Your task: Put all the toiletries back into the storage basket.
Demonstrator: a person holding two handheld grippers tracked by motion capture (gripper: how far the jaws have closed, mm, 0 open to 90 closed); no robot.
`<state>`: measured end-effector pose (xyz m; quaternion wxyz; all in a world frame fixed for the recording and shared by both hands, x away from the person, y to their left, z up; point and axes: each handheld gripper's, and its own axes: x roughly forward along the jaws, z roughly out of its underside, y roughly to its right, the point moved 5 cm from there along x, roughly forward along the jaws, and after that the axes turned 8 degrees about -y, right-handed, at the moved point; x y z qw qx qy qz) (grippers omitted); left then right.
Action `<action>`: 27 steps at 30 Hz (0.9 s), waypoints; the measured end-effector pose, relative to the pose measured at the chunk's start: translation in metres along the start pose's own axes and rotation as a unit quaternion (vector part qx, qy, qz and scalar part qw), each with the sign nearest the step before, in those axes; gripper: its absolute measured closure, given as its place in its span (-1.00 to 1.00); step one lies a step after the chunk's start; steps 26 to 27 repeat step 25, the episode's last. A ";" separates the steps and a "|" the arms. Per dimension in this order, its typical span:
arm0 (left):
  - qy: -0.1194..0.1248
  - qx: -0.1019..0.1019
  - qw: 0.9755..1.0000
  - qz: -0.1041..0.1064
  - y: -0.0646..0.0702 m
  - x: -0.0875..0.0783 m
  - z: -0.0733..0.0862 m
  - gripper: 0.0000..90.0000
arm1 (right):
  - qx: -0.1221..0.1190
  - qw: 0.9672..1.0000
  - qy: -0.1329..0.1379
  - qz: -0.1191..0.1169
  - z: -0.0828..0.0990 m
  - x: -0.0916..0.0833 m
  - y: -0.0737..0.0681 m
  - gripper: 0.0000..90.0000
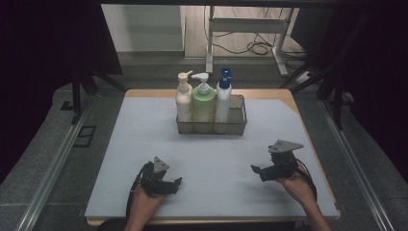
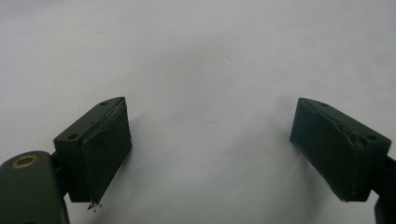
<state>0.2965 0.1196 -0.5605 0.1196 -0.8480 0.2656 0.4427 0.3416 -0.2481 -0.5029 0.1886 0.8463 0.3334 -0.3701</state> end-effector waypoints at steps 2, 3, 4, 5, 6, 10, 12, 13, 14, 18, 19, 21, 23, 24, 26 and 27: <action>0.000 0.000 1.000 0.000 0.000 0.000 0.000 -0.73 | -0.001 1.000 0.001 0.002 0.006 0.001 0.000 -1.00; 0.000 0.000 1.000 0.000 0.000 0.000 0.000 -0.73 | -0.001 1.000 0.001 0.001 0.009 0.002 0.000 -1.00; 0.000 0.000 1.000 0.000 0.000 0.000 0.000 -0.74 | 0.002 1.000 0.000 0.000 0.012 0.003 0.000 -1.00; 0.000 0.000 1.000 0.000 0.000 0.000 0.000 -0.74 | 0.001 1.000 -0.001 0.000 0.015 0.004 -0.001 -1.00; 0.000 0.000 1.000 0.000 0.000 0.000 0.000 -0.74 | 0.002 1.000 -0.003 -0.001 0.018 0.005 -0.001 -1.00; 0.000 0.000 1.000 0.000 0.000 0.000 0.000 -0.74 | 0.007 1.000 -0.015 -0.007 0.030 0.012 -0.003 -1.00; 0.000 0.000 1.000 0.000 0.000 0.000 0.000 -0.73 | 0.009 1.000 -0.022 -0.011 0.036 0.015 -0.003 -1.00; 0.000 0.000 1.000 0.000 0.000 0.000 0.000 -0.73 | 0.011 1.000 -0.024 -0.012 0.038 0.017 -0.003 -1.00; 0.000 0.000 1.000 0.000 0.000 0.000 0.000 -0.74 | 0.013 0.999 -0.026 -0.015 0.041 0.019 -0.003 -1.00; 0.000 0.000 1.000 0.000 0.000 0.000 0.000 -0.74 | 0.019 0.998 -0.047 -0.029 0.052 0.029 -0.005 -1.00; 0.000 0.000 1.000 0.000 0.000 0.000 0.000 -0.73 | 0.021 0.998 -0.045 -0.029 0.051 0.028 -0.004 -1.00; 0.000 0.000 1.000 0.000 0.000 0.000 0.000 -0.73 | 0.021 0.998 -0.045 -0.028 0.051 0.028 -0.005 -1.00; 0.000 0.000 1.000 0.001 0.000 0.000 0.000 -0.74 | 0.022 0.998 -0.046 -0.028 0.052 0.028 -0.005 -1.00; 0.000 0.000 1.000 0.001 0.000 0.000 0.000 -0.74 | 0.021 0.998 -0.045 -0.028 0.052 0.028 -0.005 -1.00; 0.000 0.000 1.000 0.001 0.000 0.000 0.000 -0.74 | 0.021 0.998 -0.045 -0.027 0.052 0.028 -0.005 -1.00; 0.000 0.000 1.000 0.001 0.000 0.000 0.000 -0.74 | 0.021 0.998 -0.045 -0.027 0.052 0.028 -0.005 -1.00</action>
